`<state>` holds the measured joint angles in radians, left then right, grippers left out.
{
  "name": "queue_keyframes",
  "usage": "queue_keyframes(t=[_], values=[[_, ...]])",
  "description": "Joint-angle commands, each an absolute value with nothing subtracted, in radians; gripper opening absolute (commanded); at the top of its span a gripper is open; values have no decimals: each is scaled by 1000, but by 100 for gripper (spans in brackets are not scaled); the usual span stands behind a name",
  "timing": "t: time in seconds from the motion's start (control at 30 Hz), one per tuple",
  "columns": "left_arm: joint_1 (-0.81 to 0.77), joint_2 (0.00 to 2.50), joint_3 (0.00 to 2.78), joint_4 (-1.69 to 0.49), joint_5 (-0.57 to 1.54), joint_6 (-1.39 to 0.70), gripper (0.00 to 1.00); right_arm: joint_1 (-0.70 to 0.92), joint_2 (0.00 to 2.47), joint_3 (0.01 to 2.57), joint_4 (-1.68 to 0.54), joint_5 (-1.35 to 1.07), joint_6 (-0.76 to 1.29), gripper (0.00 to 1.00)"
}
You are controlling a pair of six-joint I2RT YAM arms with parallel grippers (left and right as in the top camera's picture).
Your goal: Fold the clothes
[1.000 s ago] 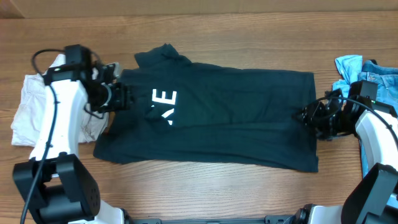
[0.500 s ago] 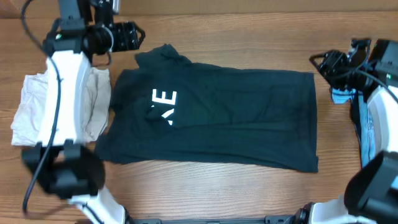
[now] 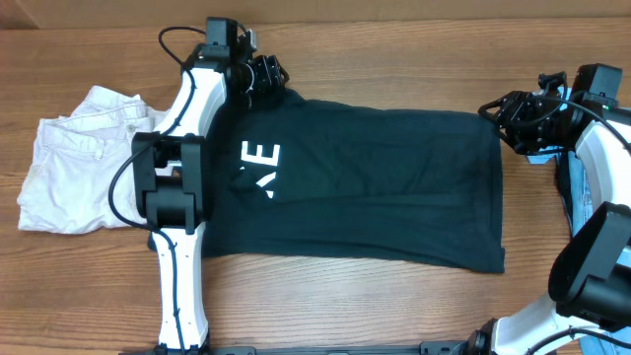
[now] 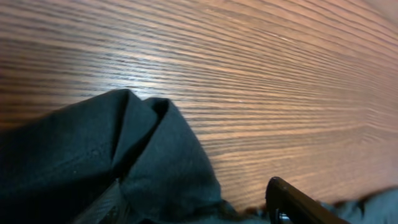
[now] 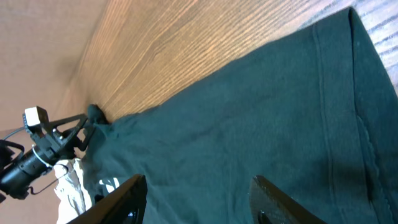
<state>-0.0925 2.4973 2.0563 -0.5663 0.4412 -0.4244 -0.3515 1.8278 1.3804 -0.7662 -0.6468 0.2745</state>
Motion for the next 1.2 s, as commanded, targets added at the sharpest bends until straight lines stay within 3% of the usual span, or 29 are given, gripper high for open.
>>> queue_keyframes(t=[0.0, 0.17, 0.37, 0.53, 0.67, 0.9, 1.13, 1.17], values=[[-105, 2514, 2092, -566, 332, -480, 59, -346, 1814, 1404, -765, -642, 254, 57], [-104, 2509, 2093, -577, 354, -479, 6, -346, 1814, 1404, -737, -550, 255, 57], [-83, 2482, 2183, -683, 394, -475, 4, -346, 1847, 1404, -611, -390, 262, 57], [-81, 2443, 2405, -995, 392, -361, 4, -346, 2024, 1404, -465, -413, 288, 58], [-81, 2425, 2463, -1124, 383, -349, 4, -346, 2096, 1404, -381, -438, 289, 64], [-83, 2423, 2479, -1304, 380, -334, 4, -339, 2175, 1404, -292, -439, 292, 64], [-78, 2421, 2517, -1400, 341, -299, 4, -310, 2177, 1405, -337, -442, 315, 14], [-77, 2420, 2545, -1430, 315, -283, 4, -318, 2171, 1412, -363, -442, 319, 4]])
